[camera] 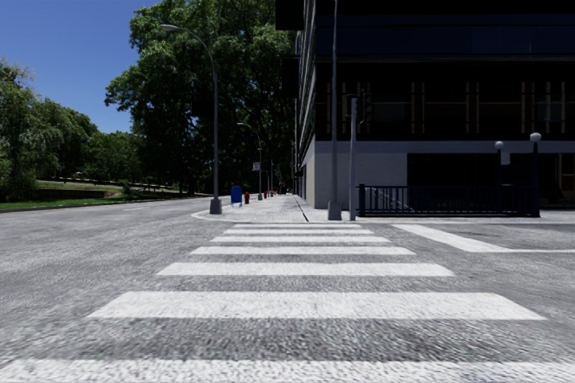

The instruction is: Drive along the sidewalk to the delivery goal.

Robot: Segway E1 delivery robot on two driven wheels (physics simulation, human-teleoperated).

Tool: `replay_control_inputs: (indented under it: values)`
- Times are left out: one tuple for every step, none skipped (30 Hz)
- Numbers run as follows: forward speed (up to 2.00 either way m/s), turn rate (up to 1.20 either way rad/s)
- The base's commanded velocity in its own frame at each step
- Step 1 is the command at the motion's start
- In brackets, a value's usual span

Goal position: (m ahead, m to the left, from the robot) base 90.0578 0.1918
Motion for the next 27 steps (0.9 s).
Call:
replay_control_inputs:
  values:
    - [2.00, 0.00]
    - [2.00, 0.00]
    - [2.00, 0.00]
    - [2.00, 0.00]
    - [2.00, 0.00]
    - [2.00, 0.00]
    - [2.00, 0.00]
    - [2.00, 0.00]
    - [2.00, 0.00]
    - [2.00, 0.00]
    - [2.00, 0.00]
    - [2.00, 0.00]
    - [2.00, 0.00]
    - [2.00, 0.00]
    - [2.00, 0.00]
    - [2.00, 0.00]
    - [2.00, 0.00]
    - [2.00, 0.00]
    - [2.00, 0.00]
    - [2.00, 0.00]
    - [2.00, 0.00]
    - [2.00, 0.00]
    - [2.00, 0.00]
    - [2.00, 0.00]
    - [2.00, 0.00]
    - [2.00, 0.00]
    - [2.00, 0.00]
